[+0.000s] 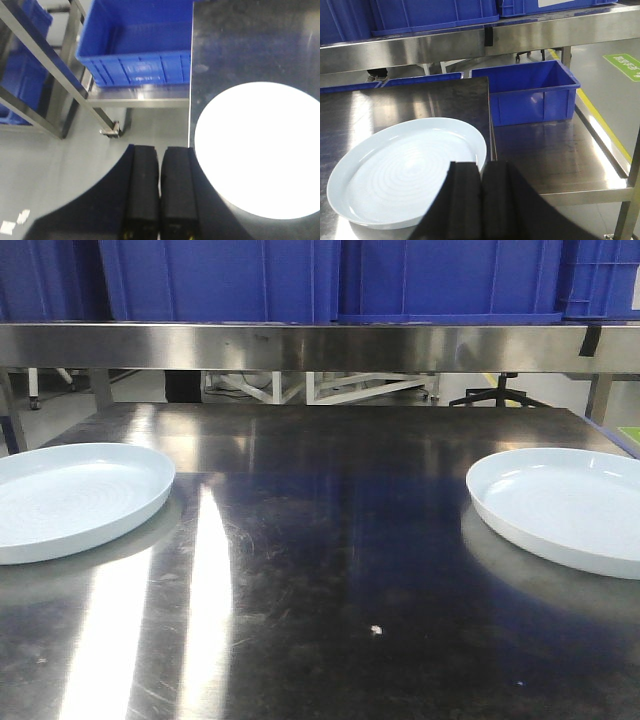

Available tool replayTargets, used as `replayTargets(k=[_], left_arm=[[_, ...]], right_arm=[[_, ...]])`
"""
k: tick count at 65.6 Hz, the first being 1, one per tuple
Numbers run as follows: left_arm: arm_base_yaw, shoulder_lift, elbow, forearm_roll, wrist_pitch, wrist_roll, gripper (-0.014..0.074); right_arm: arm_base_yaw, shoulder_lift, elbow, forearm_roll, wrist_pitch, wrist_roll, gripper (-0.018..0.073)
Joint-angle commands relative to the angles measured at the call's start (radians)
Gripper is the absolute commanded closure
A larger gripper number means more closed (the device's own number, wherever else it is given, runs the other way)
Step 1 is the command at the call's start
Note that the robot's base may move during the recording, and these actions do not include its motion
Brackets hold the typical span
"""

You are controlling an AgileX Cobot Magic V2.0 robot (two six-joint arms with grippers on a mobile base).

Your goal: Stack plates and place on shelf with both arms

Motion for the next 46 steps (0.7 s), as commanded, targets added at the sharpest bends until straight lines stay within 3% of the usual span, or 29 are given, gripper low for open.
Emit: replayTargets(k=[1, 15, 23, 46], left_arm=[[-0.006, 0.005, -0.039, -0.005, -0.040, 0.007, 0.0504], [-0.006, 0.006, -0.039, -0.012, -0.045, 0.009, 0.0504], [-0.006, 0.006, -0.039, -0.106, -0.080, 0.003, 0.0504], [-0.006, 0.006, -0.039, -0.090, -0.110, 0.003, 0.0504]], right_arm=[[-0.005, -0.018, 0.001, 0.004, -0.087, -0.002, 0.0505], [-0.005, -0.018, 0.001, 0.004, -0.087, -0.002, 0.0505], [-0.005, -0.018, 0.001, 0.004, -0.087, -0.002, 0.0505], [-0.005, -0.018, 0.001, 0.004, -0.087, -0.002, 0.0505]])
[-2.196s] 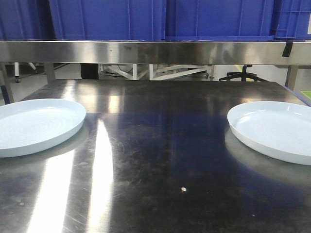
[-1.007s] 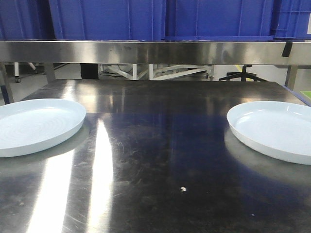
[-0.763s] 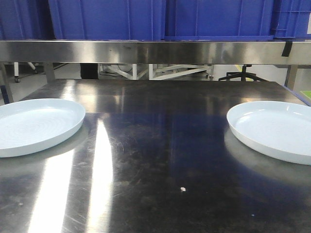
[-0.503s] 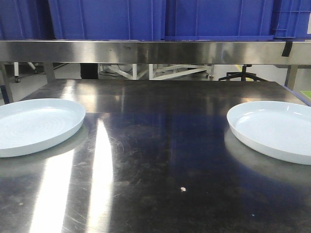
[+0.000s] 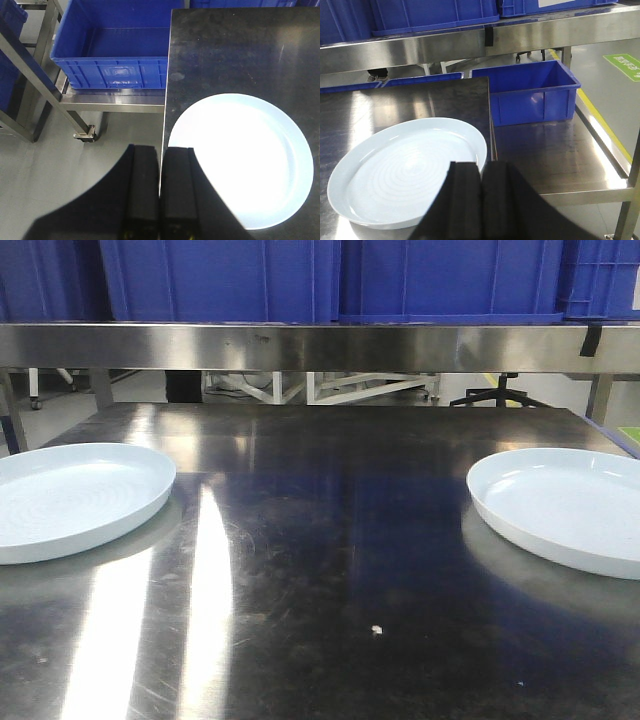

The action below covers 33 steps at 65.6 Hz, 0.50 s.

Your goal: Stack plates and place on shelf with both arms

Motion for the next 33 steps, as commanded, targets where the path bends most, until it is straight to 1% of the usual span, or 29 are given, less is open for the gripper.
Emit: replayTargets(k=[1, 26, 29, 33], left_arm=[[-0.006, -0.008, -0.035, 0.006, -0.069, -0.005, 0.0504], [-0.006, -0.008, -0.035, 0.006, -0.100, -0.005, 0.0504], [-0.006, -0.008, -0.035, 0.006, -0.102, -0.005, 0.0504], [-0.006, -0.008, -0.035, 0.006, -0.102, -0.005, 0.0504]], right_arm=[[-0.005, -0.018, 0.001, 0.004, -0.087, -0.002, 0.0505], [-0.007, -0.018, 0.001, 0.004, -0.090, -0.003, 0.0505], [-0.007, -0.018, 0.001, 0.004, -0.111, -0.003, 0.0505], [-0.007, -0.018, 0.001, 0.006, -0.178, -0.001, 0.0505]])
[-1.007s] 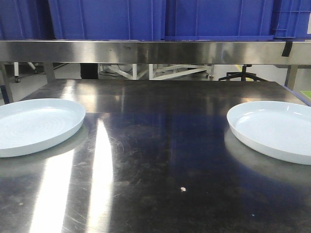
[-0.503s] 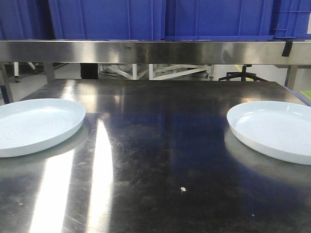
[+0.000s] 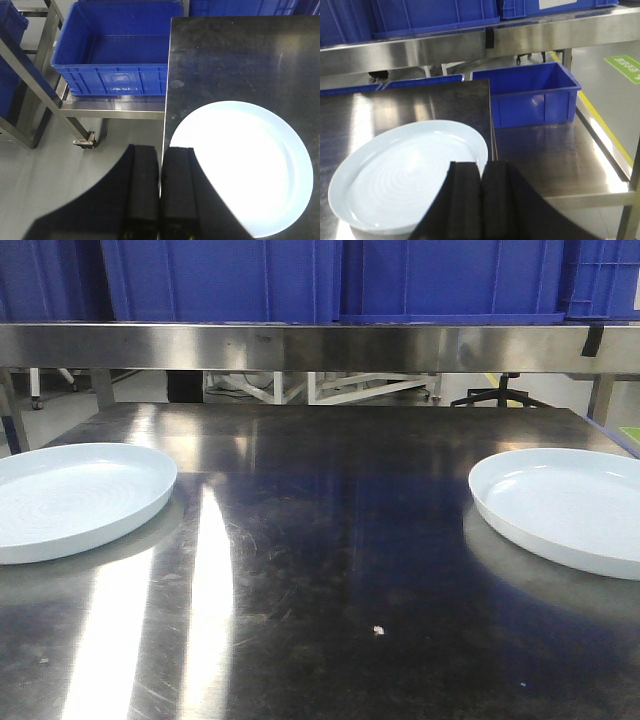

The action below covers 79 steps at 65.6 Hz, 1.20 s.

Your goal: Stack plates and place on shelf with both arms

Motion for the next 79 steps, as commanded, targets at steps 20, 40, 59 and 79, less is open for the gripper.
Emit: replayTargets(k=[20, 40, 59, 79], left_arm=[[-0.006, -0.008, -0.035, 0.006, -0.078, -0.005, 0.0504], [-0.006, -0.008, -0.035, 0.011, -0.082, -0.005, 0.0504], [-0.006, -0.008, -0.035, 0.011, -0.080, -0.005, 0.0504], [-0.006, -0.008, -0.035, 0.011, -0.078, -0.005, 0.0491]], right_arm=[[0.016, 0.084, -0.257, 0.045, 0.115, 0.041, 0.0505], [0.040, 0.642, -0.629, 0.043, 0.371, -0.135, 0.0505], [0.041, 0.911, -0.668, 0.059, 0.179, -0.134, 0.0505], [0.037, 0.988, -0.668, 0.060, 0.112, -0.134, 0.0499]])
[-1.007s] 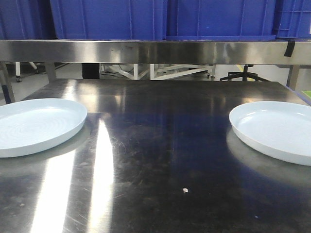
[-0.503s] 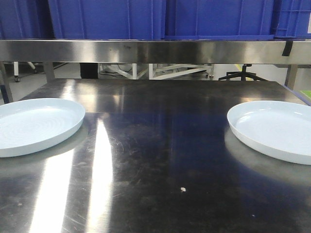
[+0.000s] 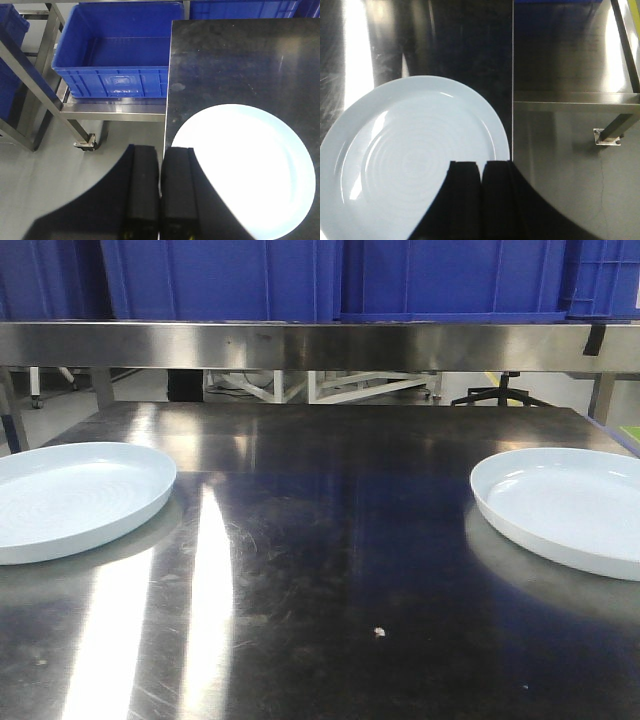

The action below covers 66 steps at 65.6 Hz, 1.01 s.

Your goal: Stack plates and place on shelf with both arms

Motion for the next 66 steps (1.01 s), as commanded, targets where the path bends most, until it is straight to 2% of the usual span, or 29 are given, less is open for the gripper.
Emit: replayTargets(k=[1, 4, 7, 16, 21, 26, 46, 66], left_arm=[[-0.006, -0.008, -0.035, 0.009, -0.071, -0.005, 0.0485], [-0.006, -0.008, -0.035, 0.009, -0.071, -0.005, 0.0452], [-0.006, -0.007, -0.035, 0.009, -0.071, -0.005, 0.0386], [-0.006, 0.023, -0.035, 0.006, -0.054, -0.005, 0.0111], [-0.006, 0.065, -0.035, -0.017, -0.017, -0.039, 0.0012], [-0.006, 0.114, -0.035, -0.018, -0.011, -0.069, 0.0011], [-0.006, 0.307, -0.035, -0.021, -0.107, -0.078, 0.0015], [-0.006, 0.490, -0.037, -0.005, -0.156, -0.078, 0.0015]], right_arm=[[-0.001, -0.007, -0.038, 0.007, -0.106, -0.010, 0.0498], [-0.001, -0.007, -0.038, 0.007, -0.115, -0.010, 0.0480], [-0.001, -0.006, -0.038, 0.007, -0.120, -0.010, 0.0420], [-0.001, -0.006, -0.038, 0.007, -0.144, -0.010, 0.0104], [-0.001, -0.006, -0.038, 0.007, -0.167, -0.010, -0.0003], [-0.001, -0.006, -0.038, 0.007, -0.175, -0.010, 0.0001], [-0.001, -0.006, -0.038, 0.007, -0.169, -0.010, 0.0010], [-0.001, -0.006, -0.038, 0.007, -0.168, -0.010, 0.0010]])
